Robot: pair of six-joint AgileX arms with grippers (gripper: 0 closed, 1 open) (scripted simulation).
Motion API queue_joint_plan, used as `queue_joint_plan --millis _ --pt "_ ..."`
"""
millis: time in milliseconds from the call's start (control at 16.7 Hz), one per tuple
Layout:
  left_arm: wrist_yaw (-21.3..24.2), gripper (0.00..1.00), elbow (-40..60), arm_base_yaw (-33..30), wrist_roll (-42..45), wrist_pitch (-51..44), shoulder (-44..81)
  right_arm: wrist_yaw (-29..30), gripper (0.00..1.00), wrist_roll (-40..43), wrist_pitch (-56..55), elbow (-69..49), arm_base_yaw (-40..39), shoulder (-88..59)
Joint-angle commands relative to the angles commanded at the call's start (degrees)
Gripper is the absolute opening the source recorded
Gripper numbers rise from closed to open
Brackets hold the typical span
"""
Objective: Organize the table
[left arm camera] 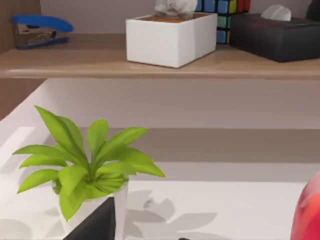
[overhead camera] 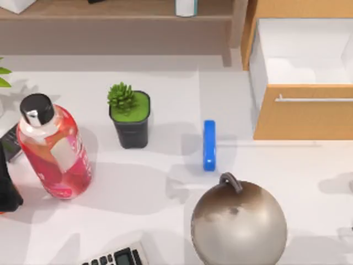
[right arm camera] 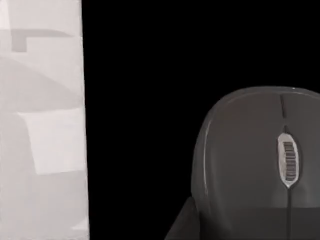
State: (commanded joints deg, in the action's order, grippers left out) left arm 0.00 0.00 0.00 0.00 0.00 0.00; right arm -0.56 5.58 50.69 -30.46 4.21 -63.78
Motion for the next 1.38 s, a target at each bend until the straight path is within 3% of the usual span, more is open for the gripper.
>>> queue_joint_plan --millis 1380 --pt "0.0 1.0 0.0 0.0 0.0 0.0 0.0 -0.1 0.0 0.0 -4.0 -2.6 -0.3 2.6"
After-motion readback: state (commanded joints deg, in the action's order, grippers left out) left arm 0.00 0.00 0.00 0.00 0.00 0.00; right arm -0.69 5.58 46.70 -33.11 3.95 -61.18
